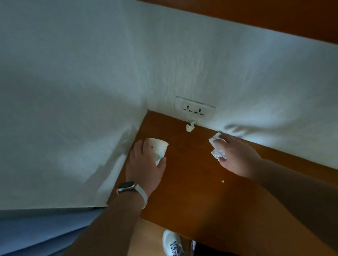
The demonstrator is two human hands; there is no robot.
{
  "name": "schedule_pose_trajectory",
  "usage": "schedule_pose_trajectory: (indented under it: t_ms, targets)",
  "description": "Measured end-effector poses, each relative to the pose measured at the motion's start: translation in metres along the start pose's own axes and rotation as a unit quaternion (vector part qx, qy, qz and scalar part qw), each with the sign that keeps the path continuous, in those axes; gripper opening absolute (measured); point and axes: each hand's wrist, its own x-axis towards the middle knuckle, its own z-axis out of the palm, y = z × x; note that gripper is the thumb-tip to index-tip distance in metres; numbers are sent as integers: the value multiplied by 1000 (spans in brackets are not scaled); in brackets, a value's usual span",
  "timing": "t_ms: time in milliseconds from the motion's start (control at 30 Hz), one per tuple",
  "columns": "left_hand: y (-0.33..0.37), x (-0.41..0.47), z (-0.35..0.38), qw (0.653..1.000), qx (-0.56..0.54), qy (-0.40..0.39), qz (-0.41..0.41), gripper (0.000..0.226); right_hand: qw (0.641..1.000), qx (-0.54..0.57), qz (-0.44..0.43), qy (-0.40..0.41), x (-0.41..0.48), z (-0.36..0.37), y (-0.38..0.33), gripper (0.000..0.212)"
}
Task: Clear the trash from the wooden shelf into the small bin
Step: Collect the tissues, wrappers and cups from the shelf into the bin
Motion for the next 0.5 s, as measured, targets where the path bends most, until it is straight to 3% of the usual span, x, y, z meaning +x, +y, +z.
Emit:
schedule_pose_trajectory:
  t_ms: [300, 500]
  targets:
    - [4, 13, 14, 988, -103, -28, -109, 78, 999, 9, 20, -34, 31, 12, 13, 35]
    - [2, 6, 12, 980, -156, -36, -119, 83, 998, 19, 53, -35, 35, 19, 10, 34]
